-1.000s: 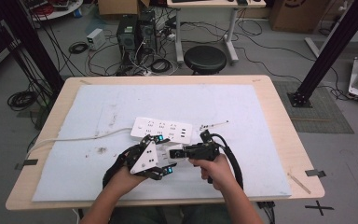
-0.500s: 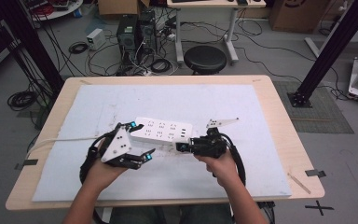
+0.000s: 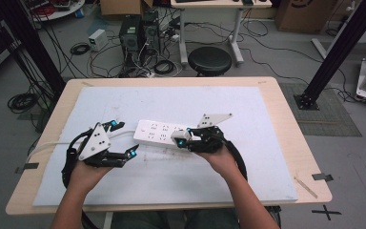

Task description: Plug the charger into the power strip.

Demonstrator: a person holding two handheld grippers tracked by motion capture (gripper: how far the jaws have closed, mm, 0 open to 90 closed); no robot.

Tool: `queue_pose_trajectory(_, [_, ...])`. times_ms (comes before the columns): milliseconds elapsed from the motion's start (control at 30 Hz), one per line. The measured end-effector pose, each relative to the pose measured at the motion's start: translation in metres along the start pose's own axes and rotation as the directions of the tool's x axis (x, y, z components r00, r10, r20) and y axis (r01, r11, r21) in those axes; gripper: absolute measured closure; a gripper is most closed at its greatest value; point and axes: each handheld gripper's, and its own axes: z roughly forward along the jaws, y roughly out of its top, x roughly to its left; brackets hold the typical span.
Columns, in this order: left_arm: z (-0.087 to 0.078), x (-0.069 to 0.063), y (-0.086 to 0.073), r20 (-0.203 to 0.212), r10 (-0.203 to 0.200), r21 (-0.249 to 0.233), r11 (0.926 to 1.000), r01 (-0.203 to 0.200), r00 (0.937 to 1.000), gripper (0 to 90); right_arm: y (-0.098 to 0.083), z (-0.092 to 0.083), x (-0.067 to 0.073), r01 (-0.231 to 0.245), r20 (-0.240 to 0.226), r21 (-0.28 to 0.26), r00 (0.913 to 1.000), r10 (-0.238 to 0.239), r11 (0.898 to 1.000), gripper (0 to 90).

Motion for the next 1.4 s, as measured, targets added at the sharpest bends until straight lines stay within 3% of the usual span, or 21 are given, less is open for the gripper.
queue_pose_trajectory(100, [0.0,0.001,-0.003,0.005,-0.003,0.014,0.9999,0.003,1.0,20.0,0.006,0.007,-0.003,0.069,0.01,0.055,0.9975,-0.07,0.996,63.1])
queue_pose_trajectory(267, [-0.004,0.004,-0.008,0.005,-0.003,0.021,0.9998,0.003,1.0,20.0,0.017,0.017,-0.012,0.129,0.023,0.152,0.9907,-0.134,0.98,63.2])
queue_pose_trajectory(433, [-0.006,0.004,-0.015,0.004,-0.022,0.023,0.9995,0.022,0.9997,20.0,0.028,0.025,-0.023,0.21,0.021,0.236,0.9749,-0.222,0.949,63.2])
queue_pose_trajectory(567, [-0.009,0.004,-0.02,0.005,-0.028,0.032,0.9991,0.027,0.9996,20.0,0.036,0.032,-0.031,0.249,-0.002,0.319,0.965,-0.262,0.915,63.1])
queue_pose_trajectory(700, [-0.012,0.005,-0.024,0.005,-0.031,0.038,0.9988,0.03,0.9995,20.0,0.045,0.042,-0.041,0.291,-0.046,0.41,0.953,-0.299,0.864,63.2])
queue_pose_trajectory(733, [-0.013,0.005,-0.024,0.004,-0.028,0.044,0.9987,0.027,0.9996,20.0,0.047,0.044,-0.043,0.308,-0.046,0.434,0.9462,-0.32,0.847,63.1])
queue_pose_trajectory(800, [-0.015,0.006,-0.025,0.006,-0.025,0.046,0.9986,0.025,0.9997,20.0,0.052,0.048,-0.047,0.314,-0.068,0.463,0.9449,-0.32,0.829,63.2])
queue_pose_trajectory(833, [-0.015,0.006,-0.025,0.006,-0.025,0.046,0.9986,0.025,0.9997,20.0,0.052,0.048,-0.047,0.314,-0.068,0.463,0.9449,-0.32,0.829,63.2])
queue_pose_trajectory(933, [-0.016,0.006,-0.027,0.006,-0.025,0.05,0.9984,0.025,0.9997,20.0,0.059,0.055,-0.052,0.336,-0.103,0.503,0.9382,-0.33,0.796,63.2])
queue_pose_trajectory(967, [-0.016,0.005,-0.027,0.007,-0.028,0.05,0.9984,0.028,0.9996,20.0,0.061,0.058,-0.053,0.347,-0.111,0.524,0.9332,-0.342,0.778,63.2])
queue_pose_trajectory(1000, [-0.016,0.006,-0.028,0.009,-0.025,0.055,0.9982,0.024,0.9996,20.0,0.062,0.06,-0.053,0.354,-0.111,0.535,0.9295,-0.352,0.767,63.1])
queue_pose_trajectory(1033, [-0.016,0.005,-0.029,0.008,-0.03,0.052,0.9982,0.03,0.9995,20.0,0.065,0.062,-0.055,0.358,-0.127,0.543,0.9292,-0.347,0.76,63.2])
queue_pose_trajectory(1067, [-0.016,0.005,-0.029,0.008,-0.03,0.052,0.9982,0.03,0.9995,20.0,0.065,0.062,-0.055,0.358,-0.127,0.543,0.9292,-0.347,0.76,63.2])
queue_pose_trajectory(1100, [-0.016,0.006,-0.031,0.011,-0.033,0.055,0.998,0.032,0.9994,20.0,0.07,0.068,-0.056,0.372,-0.151,0.571,0.9236,-0.352,0.731,63.1])
queue_pose_trajectory(1167, [-0.016,0.007,-0.032,0.011,-0.034,0.057,0.9978,0.034,0.9994,20.0,0.073,0.07,-0.058,0.376,-0.164,0.578,0.9231,-0.348,0.724,63.1])
queue_pose_trajectory(1200, [-0.016,0.007,-0.033,0.011,-0.037,0.053,0.9979,0.037,0.9992,20.0,0.074,0.072,-0.058,0.378,-0.166,0.591,0.9214,-0.351,0.713,63.1])
queue_pose_trajectory(1267, [-0.015,0.008,-0.034,0.011,-0.039,0.055,0.9977,0.038,0.9992,20.0,0.077,0.074,-0.059,0.38,-0.185,0.605,0.9217,-0.341,0.7,63.2])
queue_pose_trajectory(1300, [-0.015,0.008,-0.034,0.011,-0.04,0.055,0.9977,0.039,0.9992,20.0,0.078,0.075,-0.059,0.387,-0.19,0.616,0.9184,-0.347,0.686,63.1])
queue_pose_trajectory(1367, [-0.015,0.009,-0.035,0.011,-0.04,0.056,0.9976,0.04,0.9991,20.0,0.08,0.078,-0.061,0.385,-0.202,0.626,0.9202,-0.335,0.678,63.1])
queue_pose_trajectory(1400, [-0.015,0.01,-0.035,0.012,-0.041,0.055,0.9977,0.04,0.9991,20.0,0.081,0.079,-0.061,0.393,-0.203,0.633,0.9158,-0.347,0.667,63.1])
